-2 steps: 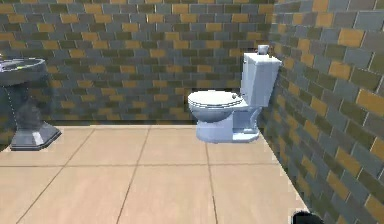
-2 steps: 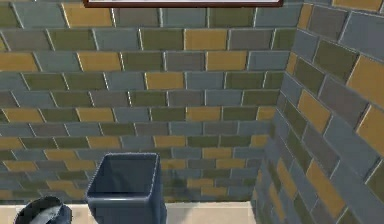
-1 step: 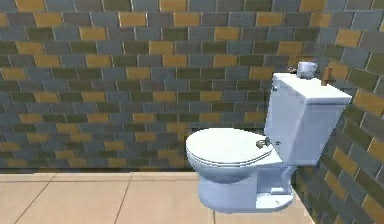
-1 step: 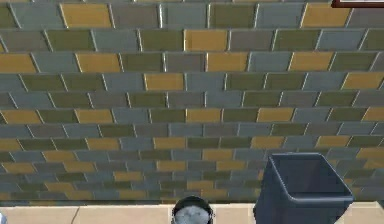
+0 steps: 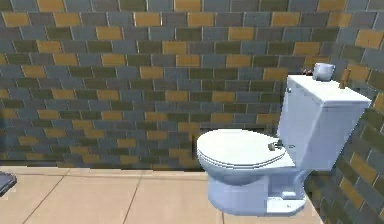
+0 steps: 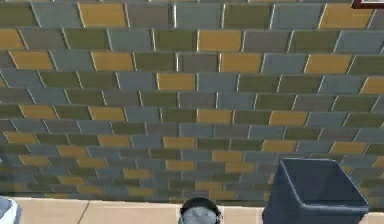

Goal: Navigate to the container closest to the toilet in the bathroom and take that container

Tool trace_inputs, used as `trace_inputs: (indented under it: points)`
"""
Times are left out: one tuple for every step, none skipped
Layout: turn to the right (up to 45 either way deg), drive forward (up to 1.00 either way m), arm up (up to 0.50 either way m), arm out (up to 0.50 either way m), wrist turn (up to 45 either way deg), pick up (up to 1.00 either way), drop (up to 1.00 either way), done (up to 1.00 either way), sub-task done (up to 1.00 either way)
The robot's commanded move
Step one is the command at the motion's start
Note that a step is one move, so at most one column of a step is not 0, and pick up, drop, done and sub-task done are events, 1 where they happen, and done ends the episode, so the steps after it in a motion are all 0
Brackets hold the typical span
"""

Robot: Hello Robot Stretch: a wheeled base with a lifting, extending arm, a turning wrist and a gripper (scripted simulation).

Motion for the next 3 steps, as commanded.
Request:
trace_inputs:
  points:
    - [0.0,0.35,0.0,0.0,0.0,0.0,0.0,0.0,0.0]
    - [45.0,0.0,0.0,0.0,0.0,0.0,0.0,0.0,0.0]
    - [45.0,0.0,0.0,0.0,0.0,0.0,0.0,0.0,0.0]
